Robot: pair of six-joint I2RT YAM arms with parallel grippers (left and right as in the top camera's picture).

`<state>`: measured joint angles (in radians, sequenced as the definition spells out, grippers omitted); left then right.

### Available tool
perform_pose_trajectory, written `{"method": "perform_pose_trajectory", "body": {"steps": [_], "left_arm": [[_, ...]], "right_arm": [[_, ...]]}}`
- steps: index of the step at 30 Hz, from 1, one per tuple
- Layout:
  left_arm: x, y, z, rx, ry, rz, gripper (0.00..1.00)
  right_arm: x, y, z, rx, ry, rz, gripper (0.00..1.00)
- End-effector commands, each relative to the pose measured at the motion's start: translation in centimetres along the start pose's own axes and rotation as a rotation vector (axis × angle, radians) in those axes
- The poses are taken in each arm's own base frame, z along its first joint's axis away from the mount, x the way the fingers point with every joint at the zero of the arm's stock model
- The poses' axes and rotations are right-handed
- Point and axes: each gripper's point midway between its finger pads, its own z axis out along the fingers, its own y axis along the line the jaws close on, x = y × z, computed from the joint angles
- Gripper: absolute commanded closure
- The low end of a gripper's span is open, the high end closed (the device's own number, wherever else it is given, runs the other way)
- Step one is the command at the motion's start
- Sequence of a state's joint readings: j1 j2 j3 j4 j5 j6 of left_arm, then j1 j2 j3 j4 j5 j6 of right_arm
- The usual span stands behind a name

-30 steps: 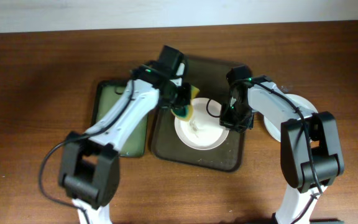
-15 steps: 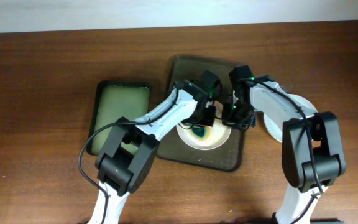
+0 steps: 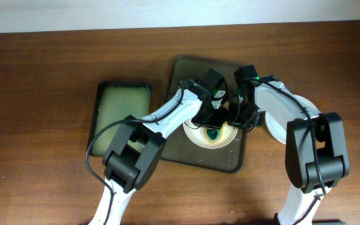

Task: Clean dirty plates on tray and stack at the side
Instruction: 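Scrub the pink plate with the sponge while right gripper holds its rim, then return the sponge to the soapy tray with the left gripper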

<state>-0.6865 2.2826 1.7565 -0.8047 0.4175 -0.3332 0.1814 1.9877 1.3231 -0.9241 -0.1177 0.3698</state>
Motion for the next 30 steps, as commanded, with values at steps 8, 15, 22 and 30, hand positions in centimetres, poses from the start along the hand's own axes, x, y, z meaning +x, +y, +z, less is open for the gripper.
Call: {"method": "perform_pose_trajectory", "body": {"steps": [8,15,22,30], "left_arm": [[1.3,7.3,0.5,-0.286,0.052,-0.073,1.0],[-0.8,17.8,-9.7,-0.911,-0.11,-0.247,1.0],[-3.9,12.3,-17.2,-0.783,-0.184,-0.263,1.0],[1.3,18.1,-24.4,-0.708,0.02,-0.363,1.0]], "right_arm": [[0.4,0.7,0.8,-0.003,0.009,-0.016,0.96],[0.4,0.7,0.8,-0.003,0.01,-0.016,0.96],[0.5,0.6,0.8,0.0,0.014,-0.021,0.96],[-0.4,3.5,0.5,-0.153,-0.028,-0.291,0.96]]}}
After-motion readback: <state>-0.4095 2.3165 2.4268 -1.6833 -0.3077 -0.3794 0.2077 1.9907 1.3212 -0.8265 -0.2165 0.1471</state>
